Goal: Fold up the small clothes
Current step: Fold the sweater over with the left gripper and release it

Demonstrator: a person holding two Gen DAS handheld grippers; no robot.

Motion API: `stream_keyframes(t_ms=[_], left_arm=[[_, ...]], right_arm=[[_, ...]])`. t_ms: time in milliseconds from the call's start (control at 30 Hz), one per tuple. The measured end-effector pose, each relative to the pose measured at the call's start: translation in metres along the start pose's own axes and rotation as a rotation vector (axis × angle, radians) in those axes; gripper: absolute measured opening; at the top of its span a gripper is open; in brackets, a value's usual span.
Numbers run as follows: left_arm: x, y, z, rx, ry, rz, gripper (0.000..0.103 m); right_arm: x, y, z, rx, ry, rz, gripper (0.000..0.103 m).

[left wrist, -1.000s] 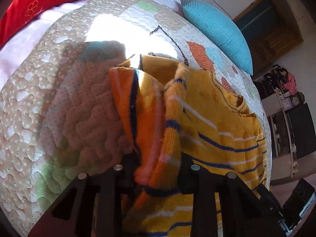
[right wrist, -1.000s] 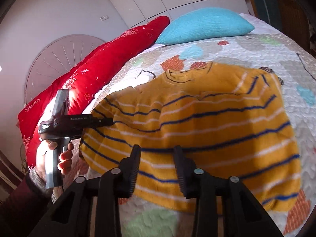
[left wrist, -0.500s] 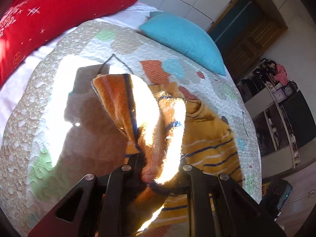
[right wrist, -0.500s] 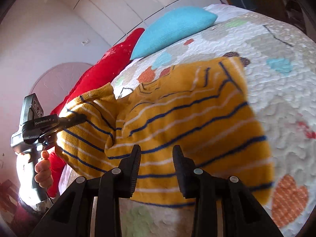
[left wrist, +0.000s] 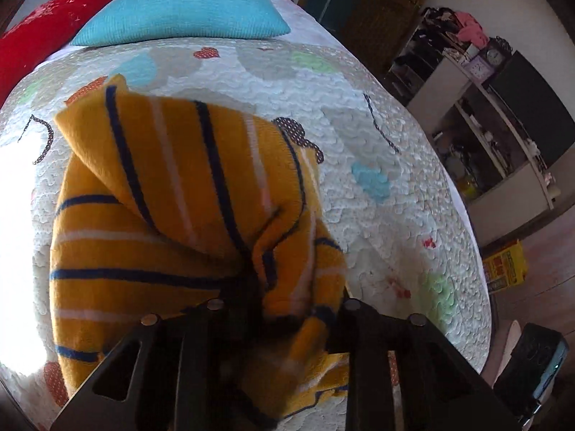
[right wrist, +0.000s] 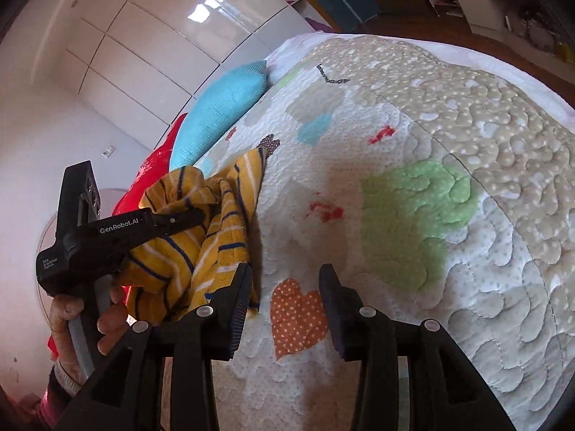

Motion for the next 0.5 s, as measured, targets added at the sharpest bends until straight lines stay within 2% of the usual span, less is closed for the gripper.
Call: stream_keyframes(t_ms=[67, 133, 200, 267, 367, 433, 500], left_arm=[[-0.003, -0.007, 0.01, -0.072, -0.019, 0.02, 0.057], [-0.007, -0.009, 0.028, -0.173, -0.031, 0.037, 0.069], [-0.013, -0.006, 0.049, -0.229, -0.037, 0.052, 0.069], [-0.025, 0.001, 0.073, -0.27, -0.057, 0.062, 0.075], [-0.047, 0.019, 0.104, -0.223, -0.102, 0.076, 0.079], [-0.064, 0.036, 0.119, -0.139, -0.128, 0.077, 0.079], [-0.083, 0.052, 0.131, -0.046, -0.144, 0.073, 0.079]], right_arm=[[0.004, 0.002, 0.002, 0.006, -0.007, 0.007, 0.046], [0.007, 0.009, 0.005, 0.012, -0.016, 0.026, 0.051], [0.01, 0.02, 0.006, 0.018, -0.022, 0.049, 0.053], [0.012, 0.033, 0.003, 0.038, -0.019, 0.07, 0.056], [0.008, 0.06, 0.0, 0.09, -0.01, 0.111, 0.062], [0.004, 0.083, -0.003, 0.128, -0.003, 0.149, 0.072], [-0.002, 0.103, -0.011, 0.148, 0.012, 0.177, 0.076]])
Point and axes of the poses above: each gripper's, at about its wrist camera, not at the fingertips, and z roughly against the way its jaws point, y to its left, x to its top, the point moved 5 cm from there along -z, roughly the way its jaws point, and after that the axes turned 8 degrees about -z, right-handed, at the moved point
